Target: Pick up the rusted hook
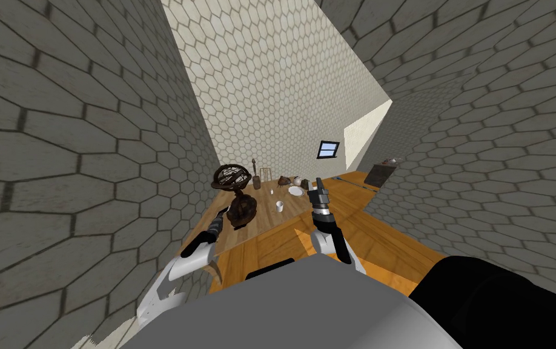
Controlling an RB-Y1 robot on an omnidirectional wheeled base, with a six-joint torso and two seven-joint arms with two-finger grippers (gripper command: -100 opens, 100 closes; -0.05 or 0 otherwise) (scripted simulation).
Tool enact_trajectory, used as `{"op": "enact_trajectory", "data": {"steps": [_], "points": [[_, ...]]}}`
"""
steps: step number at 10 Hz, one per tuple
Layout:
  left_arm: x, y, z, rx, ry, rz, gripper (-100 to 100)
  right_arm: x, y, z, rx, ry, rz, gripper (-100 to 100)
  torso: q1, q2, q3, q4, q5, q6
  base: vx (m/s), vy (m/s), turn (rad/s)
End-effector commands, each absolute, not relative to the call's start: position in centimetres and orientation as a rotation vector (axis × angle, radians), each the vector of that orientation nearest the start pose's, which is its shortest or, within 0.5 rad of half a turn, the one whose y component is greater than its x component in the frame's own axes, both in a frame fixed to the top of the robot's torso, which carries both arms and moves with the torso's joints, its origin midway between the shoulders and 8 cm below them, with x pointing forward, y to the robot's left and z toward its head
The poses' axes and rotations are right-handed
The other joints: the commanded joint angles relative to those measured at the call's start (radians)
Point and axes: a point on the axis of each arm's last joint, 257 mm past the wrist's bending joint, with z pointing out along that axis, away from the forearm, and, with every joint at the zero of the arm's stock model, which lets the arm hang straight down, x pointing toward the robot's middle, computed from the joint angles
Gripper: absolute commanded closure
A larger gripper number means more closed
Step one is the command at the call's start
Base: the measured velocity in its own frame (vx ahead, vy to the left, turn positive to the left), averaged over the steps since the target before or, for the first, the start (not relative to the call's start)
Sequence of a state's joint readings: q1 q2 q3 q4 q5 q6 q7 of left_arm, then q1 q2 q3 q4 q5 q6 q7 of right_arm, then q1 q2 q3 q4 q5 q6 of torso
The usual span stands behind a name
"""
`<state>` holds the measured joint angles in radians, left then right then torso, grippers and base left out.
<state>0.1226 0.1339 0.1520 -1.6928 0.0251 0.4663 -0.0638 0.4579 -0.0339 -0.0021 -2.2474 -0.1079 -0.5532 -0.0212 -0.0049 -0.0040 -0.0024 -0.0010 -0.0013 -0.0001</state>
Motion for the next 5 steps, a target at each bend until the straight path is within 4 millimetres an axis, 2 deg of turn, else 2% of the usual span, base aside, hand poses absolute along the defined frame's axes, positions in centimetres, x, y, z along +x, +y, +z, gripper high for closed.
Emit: {"op": "enact_trajectory", "data": {"steps": [1,2,3,5], "points": [[47.3,37.0,-34.4,-1.533,1.476,-0.681,-100,34.3,-28.6,3.4,0.662,0.524,1.414,0,0.0,0.0,0.0,0.0,0.0,0.0,0.035,-0.076,0.009],[47.0,36.9,-36.0,-1.572,1.509,-0.65,-100,34.3,-28.6,3.4,0.662,0.524,1.414,0,0.0,0.001,0.001,0.0,0.0,0.0,0.029,-0.061,0.013],[47.0,36.9,-36.0,-1.572,1.509,-0.65,-100,34.3,-28.6,3.4,0.662,0.524,1.414,0,0.001,0.002,0.001,0.0,0.0,0.0,0.027,-0.041,0.012],[46.4,36.6,-38.6,-1.641,1.571,-0.596,-100,34.3,-28.6,3.4,0.662,0.524,1.414,0,0.002,0.002,0.001,0.0,0.0,0.0,0.043,-0.051,0.021]]}}
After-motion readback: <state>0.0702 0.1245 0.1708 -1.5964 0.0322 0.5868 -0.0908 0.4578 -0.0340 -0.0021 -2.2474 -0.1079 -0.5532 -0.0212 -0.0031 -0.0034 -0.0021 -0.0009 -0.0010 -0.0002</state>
